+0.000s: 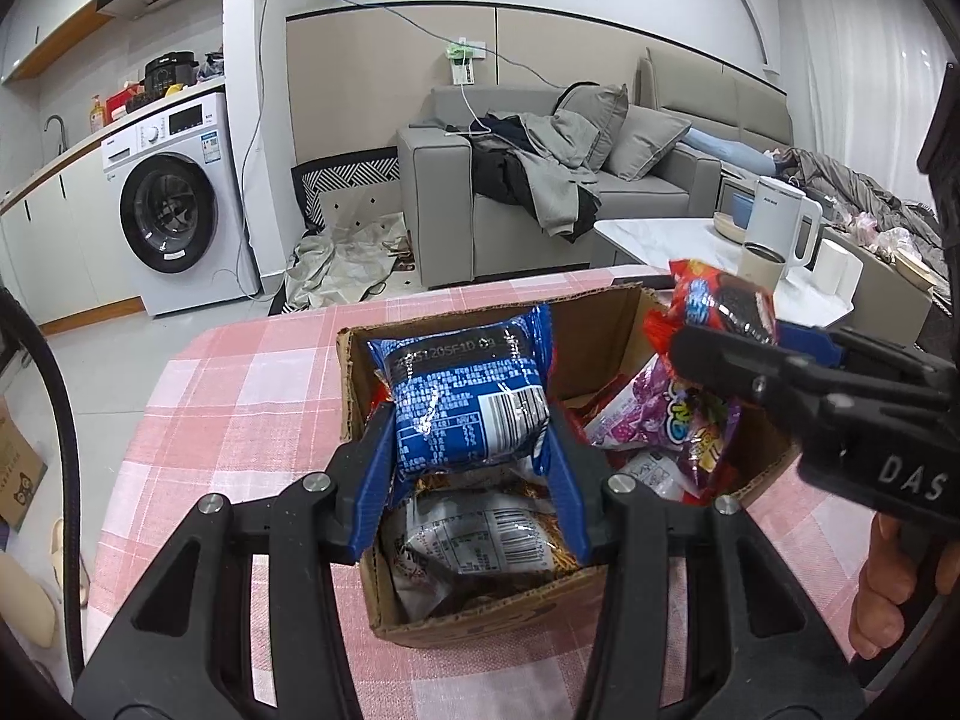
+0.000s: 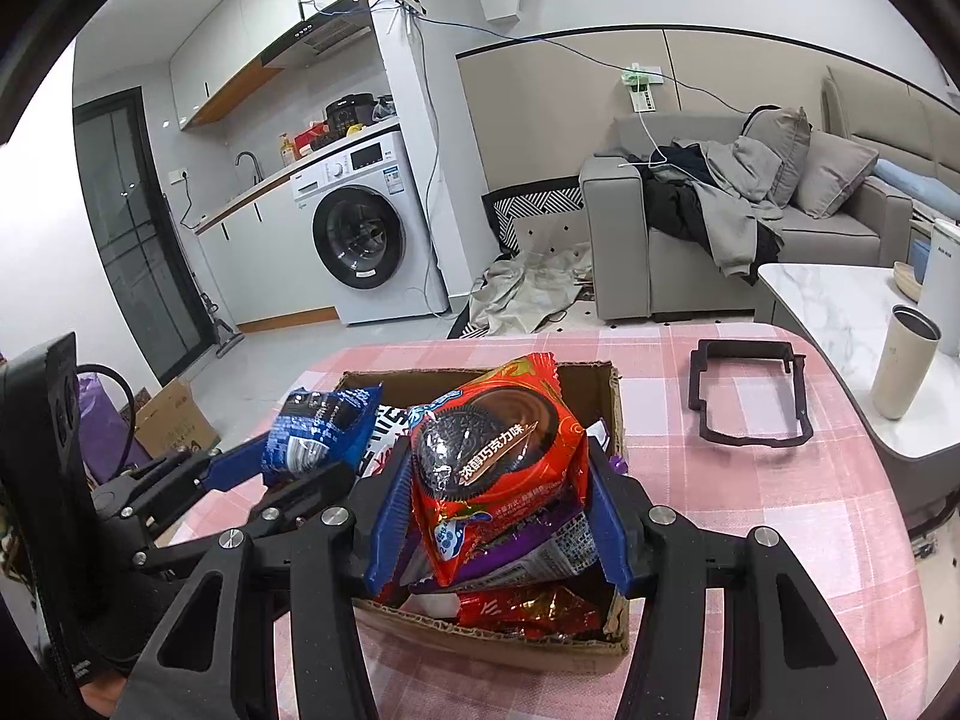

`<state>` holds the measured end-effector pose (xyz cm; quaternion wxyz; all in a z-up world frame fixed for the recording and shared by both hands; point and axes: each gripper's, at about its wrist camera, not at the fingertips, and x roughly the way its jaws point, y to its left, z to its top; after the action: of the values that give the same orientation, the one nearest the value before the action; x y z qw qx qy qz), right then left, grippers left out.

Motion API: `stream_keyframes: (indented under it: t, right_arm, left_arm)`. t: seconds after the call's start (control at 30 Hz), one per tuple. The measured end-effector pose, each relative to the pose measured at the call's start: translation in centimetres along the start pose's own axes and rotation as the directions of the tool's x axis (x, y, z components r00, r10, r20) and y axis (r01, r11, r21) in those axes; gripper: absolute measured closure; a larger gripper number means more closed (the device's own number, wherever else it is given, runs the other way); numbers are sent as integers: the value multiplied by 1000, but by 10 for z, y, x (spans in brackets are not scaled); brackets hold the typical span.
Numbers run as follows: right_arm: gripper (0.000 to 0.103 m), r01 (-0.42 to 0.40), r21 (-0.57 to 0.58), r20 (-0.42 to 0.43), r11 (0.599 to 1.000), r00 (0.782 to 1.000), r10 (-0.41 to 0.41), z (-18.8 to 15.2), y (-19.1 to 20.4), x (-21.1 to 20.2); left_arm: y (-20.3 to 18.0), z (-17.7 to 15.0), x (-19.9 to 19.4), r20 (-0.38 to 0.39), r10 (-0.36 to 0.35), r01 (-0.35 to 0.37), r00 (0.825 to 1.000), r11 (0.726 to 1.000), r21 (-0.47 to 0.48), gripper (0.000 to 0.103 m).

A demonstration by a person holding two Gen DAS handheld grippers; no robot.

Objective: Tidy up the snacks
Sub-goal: 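Open both grippers to release the packs into the box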

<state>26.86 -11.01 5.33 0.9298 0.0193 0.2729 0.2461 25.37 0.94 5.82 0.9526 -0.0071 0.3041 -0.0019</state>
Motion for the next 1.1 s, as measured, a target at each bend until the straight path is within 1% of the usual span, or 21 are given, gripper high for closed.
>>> stream_keyframes:
  t: [0.37,0.57,0.83,0.97,1.07,1.1]
  right_arm:
    - [49,-6,-3,6,1000,1000,6,7,2,15]
    - [49,1,-21,-10,1000,1000,-1,8,3,27]
    - [49,-4,-9,-20,1000,1000,4,7,-1,38]
    - [49,-4,-12,-25,1000,1000,4,8,-2,41]
    - [46,3,-32,-15,999,1000,-3,8,-1,40]
    - [43,2,-37,-13,999,1000,-2,7,0,38]
  left_arm:
    - [0,-10,35,-63,-27,27,998,1000,1,59]
    - [3,-12,44,-64,-33,33,997,999,-6,59]
    - [4,-13,52,-64,-44,43,997,999,-12,59]
    - [2,-13,55,-62,-38,37,997,999,-19,59]
    - [2,-12,54,-53,-49,48,997,998,-33,59]
    - [3,-13,53,-45,-54,52,998,998,-41,58]
